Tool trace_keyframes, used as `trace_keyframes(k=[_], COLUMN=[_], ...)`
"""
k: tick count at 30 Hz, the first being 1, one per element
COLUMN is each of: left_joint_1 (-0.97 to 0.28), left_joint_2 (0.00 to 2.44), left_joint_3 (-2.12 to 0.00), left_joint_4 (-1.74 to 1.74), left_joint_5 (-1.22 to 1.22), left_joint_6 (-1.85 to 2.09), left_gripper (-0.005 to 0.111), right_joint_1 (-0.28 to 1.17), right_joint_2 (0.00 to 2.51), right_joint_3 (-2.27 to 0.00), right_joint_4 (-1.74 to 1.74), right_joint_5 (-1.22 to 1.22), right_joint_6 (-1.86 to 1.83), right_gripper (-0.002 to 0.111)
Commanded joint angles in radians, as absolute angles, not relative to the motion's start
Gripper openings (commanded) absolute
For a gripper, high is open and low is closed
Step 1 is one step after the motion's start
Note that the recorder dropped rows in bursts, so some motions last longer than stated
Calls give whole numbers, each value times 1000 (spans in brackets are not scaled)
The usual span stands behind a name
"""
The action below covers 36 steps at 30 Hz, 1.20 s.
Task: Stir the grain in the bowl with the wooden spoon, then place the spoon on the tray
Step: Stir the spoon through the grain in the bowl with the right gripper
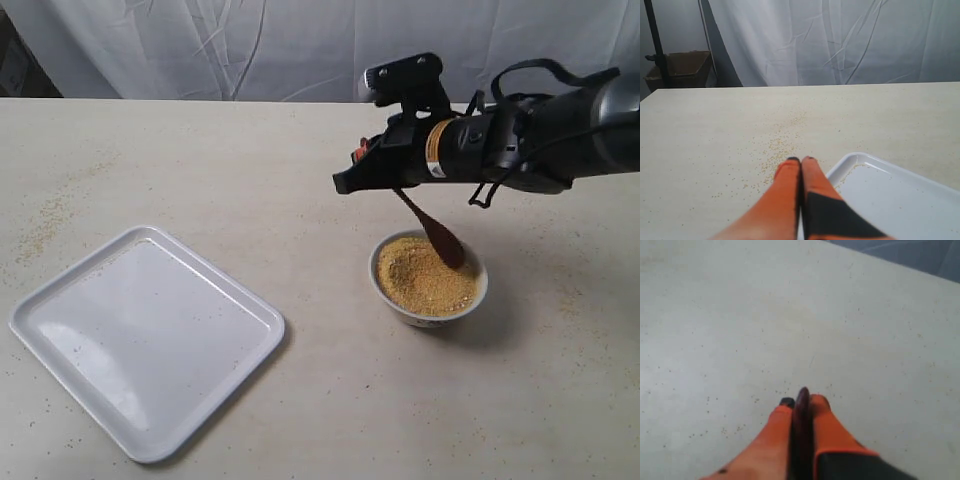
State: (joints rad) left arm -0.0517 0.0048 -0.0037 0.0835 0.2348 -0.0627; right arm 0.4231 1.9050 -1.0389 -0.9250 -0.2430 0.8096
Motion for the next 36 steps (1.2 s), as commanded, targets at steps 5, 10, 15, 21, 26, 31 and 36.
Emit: trace_keyframes(k=[5, 10, 15, 21, 26, 31, 36], left_joint_1=[-51, -51, -51, -51, -51, -51, -51], left_joint_2=[0, 0, 0, 0, 0, 0, 0], left_joint_3=[0, 0, 0, 0, 0, 0, 0], left_joint_4=[88, 86, 86, 86, 86, 86, 86], left_joint_5=[231, 231, 231, 231, 231, 231, 231], left_joint_6=[-66, -66, -66, -66, -66, -66, -66], left_gripper=[0, 0, 0, 0, 0, 0, 0], right_joint_1=[450, 451, 431, 431, 433, 433, 433], right_joint_2=[1961, 1870, 1855, 1955, 1987, 1902, 1832], right_joint_3=[-1042, -1042, -1042, -1042, -1042, -1042, -1042], right_joint_4=[-906, -907, -907, -903, -882, -891, -891], right_joint_5=[-328, -316, -273, -275, -347, -342, -317], right_joint_6=[908, 900, 791, 782, 894, 901, 853], right_gripper=[-1, -1, -1, -1, -1, -1, -1])
